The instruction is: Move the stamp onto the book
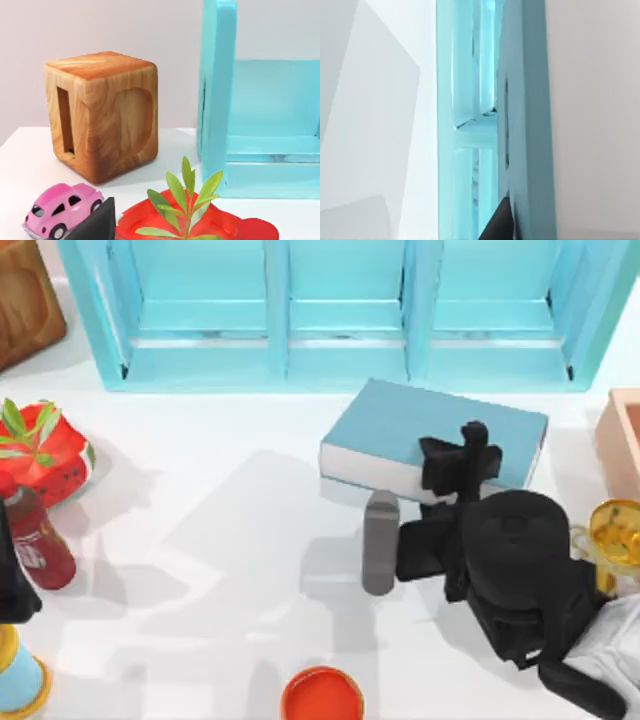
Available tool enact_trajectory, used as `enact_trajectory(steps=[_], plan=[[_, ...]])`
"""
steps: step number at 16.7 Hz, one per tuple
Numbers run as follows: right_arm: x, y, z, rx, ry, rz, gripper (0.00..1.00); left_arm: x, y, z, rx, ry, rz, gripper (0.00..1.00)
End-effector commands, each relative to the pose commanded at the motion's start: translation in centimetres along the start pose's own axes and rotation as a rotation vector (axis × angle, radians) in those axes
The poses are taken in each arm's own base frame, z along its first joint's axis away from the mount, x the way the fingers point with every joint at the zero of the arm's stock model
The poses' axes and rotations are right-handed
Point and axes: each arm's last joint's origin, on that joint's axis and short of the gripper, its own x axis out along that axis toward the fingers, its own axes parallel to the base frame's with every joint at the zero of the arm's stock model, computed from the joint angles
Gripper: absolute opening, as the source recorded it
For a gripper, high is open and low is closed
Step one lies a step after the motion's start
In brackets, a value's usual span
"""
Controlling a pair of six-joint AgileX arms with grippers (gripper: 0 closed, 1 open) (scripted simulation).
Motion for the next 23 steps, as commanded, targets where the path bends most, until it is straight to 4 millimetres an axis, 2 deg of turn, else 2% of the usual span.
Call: enact_trajectory(steps=[6, 10, 23], plan=[[0.7, 2.4, -0.1, 0.006, -0.004, -0.004, 0.00, 0.0, 0.0, 0.0, 0.000, 0.000, 0.000, 1.00], [0.7, 2.5, -0.1, 0.008, -0.005, -0.003, 0.00, 0.0, 0.0, 0.0, 0.000, 0.000, 0.000, 1.00], [0.7, 2.5, -0.1, 0.008, -0.005, -0.003, 0.98, 0.0, 0.0, 0.0, 0.000, 0.000, 0.000, 1.00]])
